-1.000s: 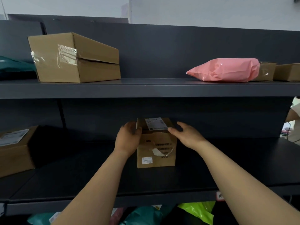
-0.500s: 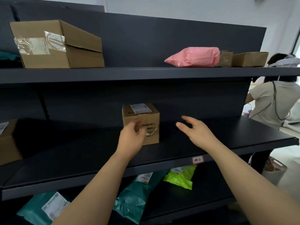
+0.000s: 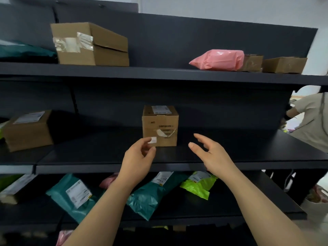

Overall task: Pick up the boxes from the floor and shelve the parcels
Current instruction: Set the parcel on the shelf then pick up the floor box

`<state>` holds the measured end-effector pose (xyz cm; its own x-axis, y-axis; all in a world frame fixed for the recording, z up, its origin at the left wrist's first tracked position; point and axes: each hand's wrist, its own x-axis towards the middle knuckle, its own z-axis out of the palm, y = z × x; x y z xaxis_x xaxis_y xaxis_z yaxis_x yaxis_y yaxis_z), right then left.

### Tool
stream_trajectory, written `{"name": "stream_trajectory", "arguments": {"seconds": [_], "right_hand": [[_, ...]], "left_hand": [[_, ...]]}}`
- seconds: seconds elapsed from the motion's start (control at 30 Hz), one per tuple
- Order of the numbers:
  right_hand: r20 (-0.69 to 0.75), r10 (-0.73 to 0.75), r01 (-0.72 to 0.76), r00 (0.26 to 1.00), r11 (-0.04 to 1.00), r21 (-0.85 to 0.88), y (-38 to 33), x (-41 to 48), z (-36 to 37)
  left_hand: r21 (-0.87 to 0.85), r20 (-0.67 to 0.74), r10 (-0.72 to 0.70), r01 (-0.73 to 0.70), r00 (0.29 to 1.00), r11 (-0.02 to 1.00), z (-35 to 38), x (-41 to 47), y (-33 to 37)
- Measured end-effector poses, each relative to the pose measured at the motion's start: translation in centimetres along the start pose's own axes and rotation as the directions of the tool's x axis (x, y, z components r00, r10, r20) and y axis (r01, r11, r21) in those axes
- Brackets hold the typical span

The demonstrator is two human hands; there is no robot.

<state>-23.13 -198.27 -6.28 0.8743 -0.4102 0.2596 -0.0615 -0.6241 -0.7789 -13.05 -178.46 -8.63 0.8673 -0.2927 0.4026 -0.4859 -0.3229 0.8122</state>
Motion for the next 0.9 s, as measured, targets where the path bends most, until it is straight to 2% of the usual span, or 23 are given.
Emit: {"name": "stream_trajectory", "arguments": {"seconds": [0.2,0.4,0.57,0.9], "right_hand": [[0.186,-0.117,0.118,0.975,0.993,0.008,-1.6,-2.3,3.3],[0.328,-0.259,0.218,0.909,0.963,0.157,-6.2,-4.1,9.1],[0.454,-0.389,0.301,0.802,0.919,0.256,-12.0,-6.4,16.0],[0.563,-0.593,0.408,0.576,0.805,0.43,-25.3,-12.2,31.5]], "left_hand": [[0.028,-0.164,-0.118,0.124,0.979,0.992,-3.9,-6.0,-0.8],[0.193,-0.339,-0.14,0.214,0.93,0.958,-10.9,-12.0,-1.9],[0.255,-0.504,-0.176,0.34,0.845,0.905,-18.7,-17.1,-3.2],[0.256,-0.745,-0.173,0.516,0.644,0.817,-34.7,-25.5,-7.1]]}}
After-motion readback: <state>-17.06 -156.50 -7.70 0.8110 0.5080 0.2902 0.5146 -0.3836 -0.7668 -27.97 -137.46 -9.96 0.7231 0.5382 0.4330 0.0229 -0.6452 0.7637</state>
